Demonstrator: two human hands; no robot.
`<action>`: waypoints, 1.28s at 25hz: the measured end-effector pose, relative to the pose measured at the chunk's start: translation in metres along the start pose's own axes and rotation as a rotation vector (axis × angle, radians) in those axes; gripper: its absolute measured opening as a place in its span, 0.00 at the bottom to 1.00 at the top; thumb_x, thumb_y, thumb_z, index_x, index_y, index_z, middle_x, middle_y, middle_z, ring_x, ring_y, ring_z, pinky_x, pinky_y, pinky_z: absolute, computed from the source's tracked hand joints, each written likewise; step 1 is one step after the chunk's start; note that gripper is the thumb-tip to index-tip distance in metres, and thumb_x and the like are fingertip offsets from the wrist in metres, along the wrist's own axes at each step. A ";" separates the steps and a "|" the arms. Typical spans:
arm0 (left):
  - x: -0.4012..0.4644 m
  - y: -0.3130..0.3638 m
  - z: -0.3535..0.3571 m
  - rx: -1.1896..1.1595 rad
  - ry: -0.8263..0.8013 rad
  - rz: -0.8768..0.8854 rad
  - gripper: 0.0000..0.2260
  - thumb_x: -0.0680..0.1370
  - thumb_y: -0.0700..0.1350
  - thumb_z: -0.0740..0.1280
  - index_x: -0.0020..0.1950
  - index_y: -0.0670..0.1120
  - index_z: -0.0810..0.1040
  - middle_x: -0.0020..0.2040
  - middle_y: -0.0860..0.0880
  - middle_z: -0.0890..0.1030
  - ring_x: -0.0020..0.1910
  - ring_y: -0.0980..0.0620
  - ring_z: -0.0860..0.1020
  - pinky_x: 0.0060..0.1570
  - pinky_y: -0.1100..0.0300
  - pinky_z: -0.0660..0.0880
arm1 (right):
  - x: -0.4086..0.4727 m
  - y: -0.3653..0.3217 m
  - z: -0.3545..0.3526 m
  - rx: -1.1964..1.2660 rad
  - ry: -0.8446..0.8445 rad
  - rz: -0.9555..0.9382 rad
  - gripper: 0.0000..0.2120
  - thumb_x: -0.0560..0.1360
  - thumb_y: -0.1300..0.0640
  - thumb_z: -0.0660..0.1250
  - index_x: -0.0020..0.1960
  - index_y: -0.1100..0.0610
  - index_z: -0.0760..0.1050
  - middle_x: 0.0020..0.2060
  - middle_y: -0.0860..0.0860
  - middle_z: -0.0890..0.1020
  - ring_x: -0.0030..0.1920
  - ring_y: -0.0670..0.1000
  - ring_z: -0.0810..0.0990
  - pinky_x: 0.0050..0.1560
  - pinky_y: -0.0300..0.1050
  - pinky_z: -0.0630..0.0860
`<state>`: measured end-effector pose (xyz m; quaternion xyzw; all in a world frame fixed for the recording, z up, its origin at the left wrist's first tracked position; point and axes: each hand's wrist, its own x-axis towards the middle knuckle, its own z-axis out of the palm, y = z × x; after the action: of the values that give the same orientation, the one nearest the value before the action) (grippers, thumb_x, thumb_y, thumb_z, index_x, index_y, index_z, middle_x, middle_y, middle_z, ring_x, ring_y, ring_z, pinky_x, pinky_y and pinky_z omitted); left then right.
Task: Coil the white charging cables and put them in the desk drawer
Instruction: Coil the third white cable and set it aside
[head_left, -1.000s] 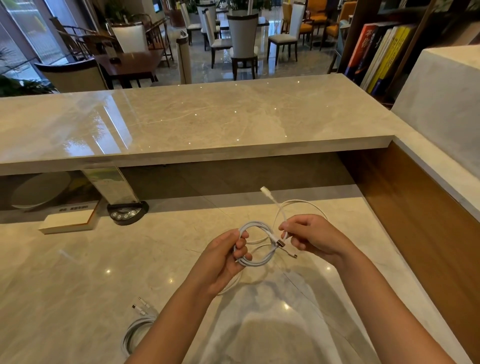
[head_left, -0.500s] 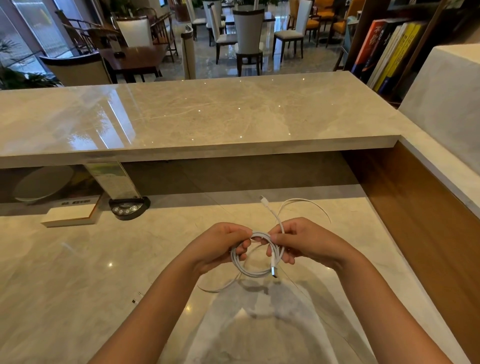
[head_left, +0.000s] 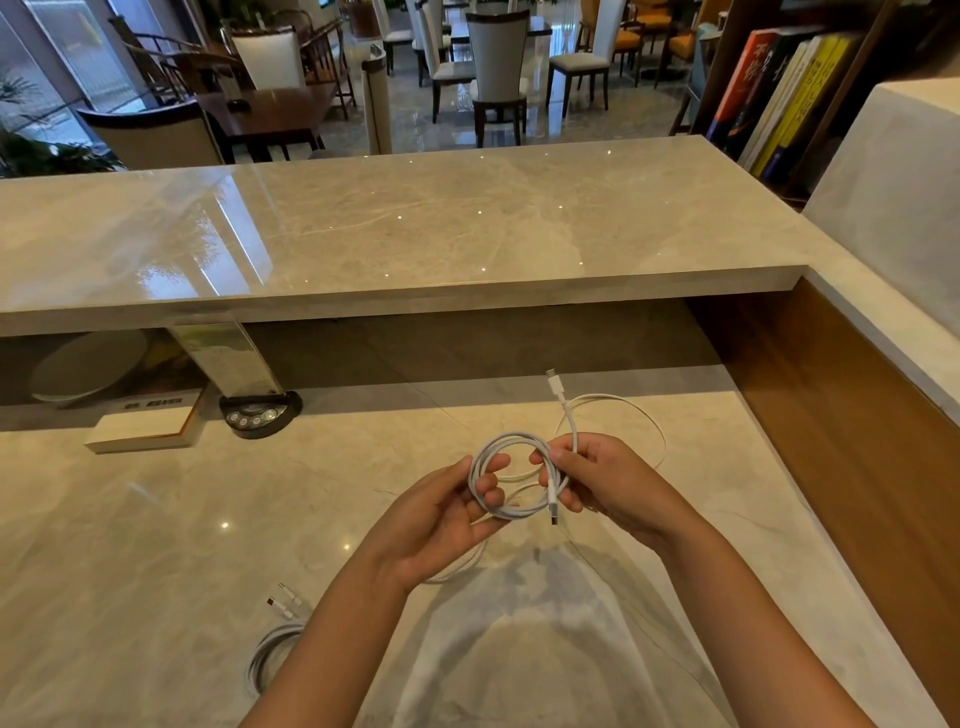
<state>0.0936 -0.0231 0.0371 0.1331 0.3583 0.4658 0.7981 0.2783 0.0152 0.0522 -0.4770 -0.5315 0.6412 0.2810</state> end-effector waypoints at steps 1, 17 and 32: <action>0.001 -0.001 0.000 -0.039 0.011 0.034 0.11 0.73 0.43 0.61 0.45 0.38 0.80 0.29 0.48 0.74 0.29 0.54 0.75 0.42 0.57 0.79 | 0.000 -0.001 0.000 0.015 -0.011 0.000 0.12 0.80 0.61 0.56 0.49 0.65 0.77 0.25 0.47 0.78 0.23 0.43 0.72 0.25 0.32 0.68; 0.002 0.001 0.010 0.241 0.067 0.130 0.13 0.82 0.43 0.53 0.40 0.43 0.71 0.30 0.50 0.65 0.28 0.55 0.63 0.36 0.62 0.73 | 0.011 -0.020 -0.015 -0.468 -0.110 0.032 0.12 0.75 0.69 0.62 0.47 0.57 0.82 0.24 0.48 0.79 0.24 0.44 0.75 0.28 0.36 0.73; 0.005 -0.006 0.015 0.330 0.206 0.026 0.14 0.82 0.43 0.54 0.40 0.43 0.73 0.27 0.51 0.68 0.24 0.56 0.67 0.41 0.57 0.80 | 0.012 -0.005 0.009 -0.963 0.142 -0.435 0.08 0.76 0.52 0.65 0.53 0.52 0.77 0.41 0.50 0.81 0.36 0.46 0.74 0.36 0.40 0.70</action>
<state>0.1092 -0.0208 0.0420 0.2182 0.5080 0.4222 0.7184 0.2647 0.0232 0.0532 -0.4730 -0.8319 0.2178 0.1919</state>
